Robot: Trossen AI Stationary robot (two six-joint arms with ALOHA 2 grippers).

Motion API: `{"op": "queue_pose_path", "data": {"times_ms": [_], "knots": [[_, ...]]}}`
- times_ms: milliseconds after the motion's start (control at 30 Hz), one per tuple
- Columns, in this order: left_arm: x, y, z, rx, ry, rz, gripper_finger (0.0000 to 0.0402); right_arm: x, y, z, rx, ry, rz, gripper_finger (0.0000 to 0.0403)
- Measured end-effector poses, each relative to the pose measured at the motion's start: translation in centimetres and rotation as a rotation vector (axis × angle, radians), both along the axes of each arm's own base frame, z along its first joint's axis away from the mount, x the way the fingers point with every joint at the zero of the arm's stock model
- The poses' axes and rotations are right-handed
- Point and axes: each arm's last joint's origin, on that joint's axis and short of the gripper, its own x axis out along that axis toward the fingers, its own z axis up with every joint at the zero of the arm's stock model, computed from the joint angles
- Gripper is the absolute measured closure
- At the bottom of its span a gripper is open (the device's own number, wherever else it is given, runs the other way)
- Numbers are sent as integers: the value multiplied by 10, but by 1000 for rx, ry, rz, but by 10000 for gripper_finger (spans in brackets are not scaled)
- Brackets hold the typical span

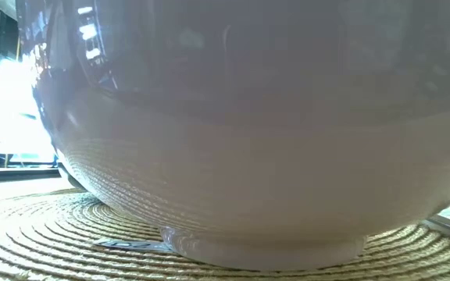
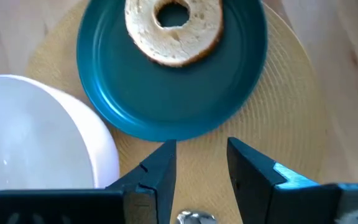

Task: Arrange a breakfast setting
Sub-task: Put the red apple on the green plate

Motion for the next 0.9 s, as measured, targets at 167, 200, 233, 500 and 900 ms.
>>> {"op": "queue_pose_path", "data": {"times_ms": [167,200,233,500,900], "knots": [[-13,-2,1,-13,-1,-2,289,-13,7,12,-58,10,0,281],[-16,-3,-1,-16,-12,-7,289,-16,7,14,-70,12,-2,281],[-20,-4,-3,-23,-24,-12,289,-19,8,17,-83,12,-7,281],[-47,-13,-34,-50,-115,-59,289,-38,6,38,-164,-5,-70,281],[-67,-19,-87,8,-245,-152,289,-52,2,55,-174,-29,-75,281]]}}
